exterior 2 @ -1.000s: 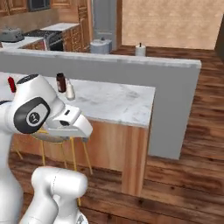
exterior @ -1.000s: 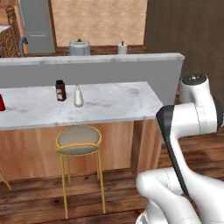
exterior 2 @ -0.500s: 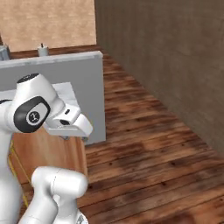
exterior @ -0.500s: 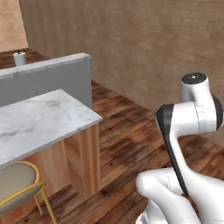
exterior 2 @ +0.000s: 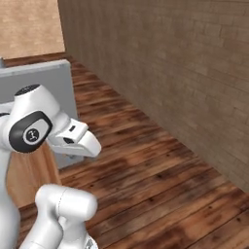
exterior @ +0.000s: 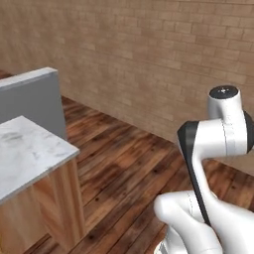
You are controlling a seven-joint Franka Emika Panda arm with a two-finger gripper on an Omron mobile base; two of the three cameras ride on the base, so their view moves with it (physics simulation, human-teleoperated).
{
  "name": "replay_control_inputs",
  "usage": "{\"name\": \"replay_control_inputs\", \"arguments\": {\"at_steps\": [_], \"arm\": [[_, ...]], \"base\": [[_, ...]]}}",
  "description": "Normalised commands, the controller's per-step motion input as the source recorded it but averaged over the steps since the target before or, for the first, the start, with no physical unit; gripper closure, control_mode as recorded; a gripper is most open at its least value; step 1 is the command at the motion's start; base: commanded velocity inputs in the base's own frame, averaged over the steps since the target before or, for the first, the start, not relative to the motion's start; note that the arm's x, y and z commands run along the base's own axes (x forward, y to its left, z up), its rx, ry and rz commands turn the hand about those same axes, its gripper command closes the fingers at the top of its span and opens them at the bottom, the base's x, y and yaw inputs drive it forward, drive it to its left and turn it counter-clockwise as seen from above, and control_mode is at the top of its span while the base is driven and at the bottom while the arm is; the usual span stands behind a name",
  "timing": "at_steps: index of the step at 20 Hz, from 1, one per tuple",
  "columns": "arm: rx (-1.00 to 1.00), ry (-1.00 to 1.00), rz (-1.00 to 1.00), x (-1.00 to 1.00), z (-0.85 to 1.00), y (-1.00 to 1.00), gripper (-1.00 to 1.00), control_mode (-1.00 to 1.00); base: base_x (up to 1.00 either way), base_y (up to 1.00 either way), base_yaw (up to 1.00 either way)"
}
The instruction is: Move the oil and vinegar bottle and shaker from the cabinet to the dining counter.
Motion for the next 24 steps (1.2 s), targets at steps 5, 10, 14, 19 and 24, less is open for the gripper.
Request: {"name": "replay_control_inputs", "arguments": {"at_steps": [5, 10, 14, 19, 24], "arm": [[0.0, 0.0, 0.0, 0.0, 0.0, 0.0, -1.0, 1.0], [0.0, 0.0, 0.0, 0.0, 0.0, 0.0, -1.0, 1.0], [0.0, 0.0, 0.0, 0.0, 0.0, 0.0, -1.0, 1.0], [0.0, 0.0, 0.0, 0.0, 0.0, 0.0, -1.0, 1.0], [0.0, 0.0, 0.0, 0.0, 0.0, 0.0, -1.0, 1.0]], "base": [[0.9, -0.35, 0.06], [0.89, -0.35, 0.06], [0.9, -0.34, 0.07], [0.93, -0.26, 0.11], [0.9, -0.11, 0.27]]}}
